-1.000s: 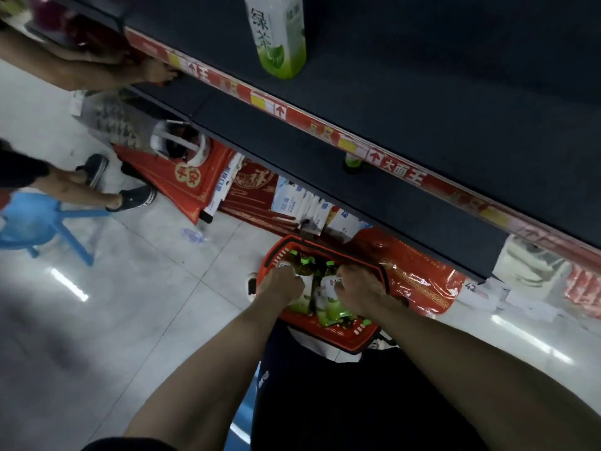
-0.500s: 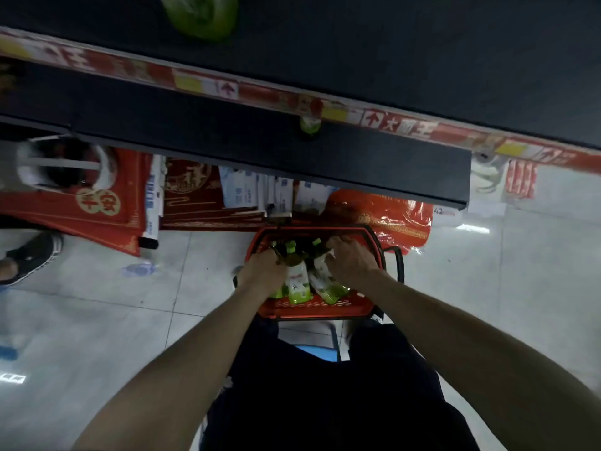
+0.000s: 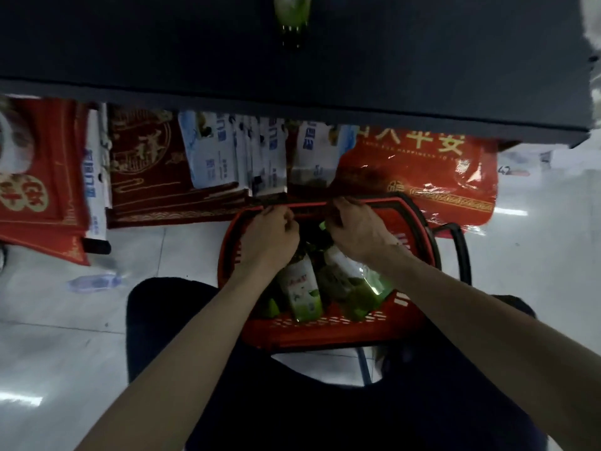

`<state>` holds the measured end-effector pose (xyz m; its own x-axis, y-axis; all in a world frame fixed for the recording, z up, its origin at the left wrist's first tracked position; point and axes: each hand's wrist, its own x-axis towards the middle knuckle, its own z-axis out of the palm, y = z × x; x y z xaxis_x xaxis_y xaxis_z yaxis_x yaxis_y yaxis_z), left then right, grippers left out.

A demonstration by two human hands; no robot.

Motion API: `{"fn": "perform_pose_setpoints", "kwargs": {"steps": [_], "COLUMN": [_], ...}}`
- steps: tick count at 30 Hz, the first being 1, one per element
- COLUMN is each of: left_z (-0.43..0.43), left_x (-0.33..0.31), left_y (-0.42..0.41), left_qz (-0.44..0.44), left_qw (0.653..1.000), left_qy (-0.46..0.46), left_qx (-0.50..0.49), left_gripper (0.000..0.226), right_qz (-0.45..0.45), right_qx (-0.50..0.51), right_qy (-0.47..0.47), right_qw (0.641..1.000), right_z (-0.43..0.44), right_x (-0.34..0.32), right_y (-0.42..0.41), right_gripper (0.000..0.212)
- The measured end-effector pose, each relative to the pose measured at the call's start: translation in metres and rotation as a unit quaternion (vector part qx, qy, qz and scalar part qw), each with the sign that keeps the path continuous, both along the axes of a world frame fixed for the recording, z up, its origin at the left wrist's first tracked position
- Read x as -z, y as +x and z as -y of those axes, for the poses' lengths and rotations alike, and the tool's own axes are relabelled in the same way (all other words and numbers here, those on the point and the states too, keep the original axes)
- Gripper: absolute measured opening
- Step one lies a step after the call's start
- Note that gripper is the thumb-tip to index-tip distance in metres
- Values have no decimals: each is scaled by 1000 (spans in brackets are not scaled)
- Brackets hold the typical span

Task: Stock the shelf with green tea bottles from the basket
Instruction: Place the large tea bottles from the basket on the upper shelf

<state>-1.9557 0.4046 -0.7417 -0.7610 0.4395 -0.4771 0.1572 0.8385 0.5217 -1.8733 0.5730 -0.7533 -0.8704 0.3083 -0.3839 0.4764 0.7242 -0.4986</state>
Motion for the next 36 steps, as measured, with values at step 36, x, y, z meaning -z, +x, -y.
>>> {"fn": "perform_pose_setpoints", "kwargs": {"steps": [36], "left_z": [-7], "left_x": [30], "left_y": [121], "left_qz": [202], "left_qw": [950], "left_qy": [200], "left_qx": [-130], "left_gripper": [8], "right_qz": [-113], "right_qx": [110], "right_qy": [-30], "right_qw": [987], "right_z": [-16], "right_x": [23], "right_y": [122], "right_gripper": [26]}}
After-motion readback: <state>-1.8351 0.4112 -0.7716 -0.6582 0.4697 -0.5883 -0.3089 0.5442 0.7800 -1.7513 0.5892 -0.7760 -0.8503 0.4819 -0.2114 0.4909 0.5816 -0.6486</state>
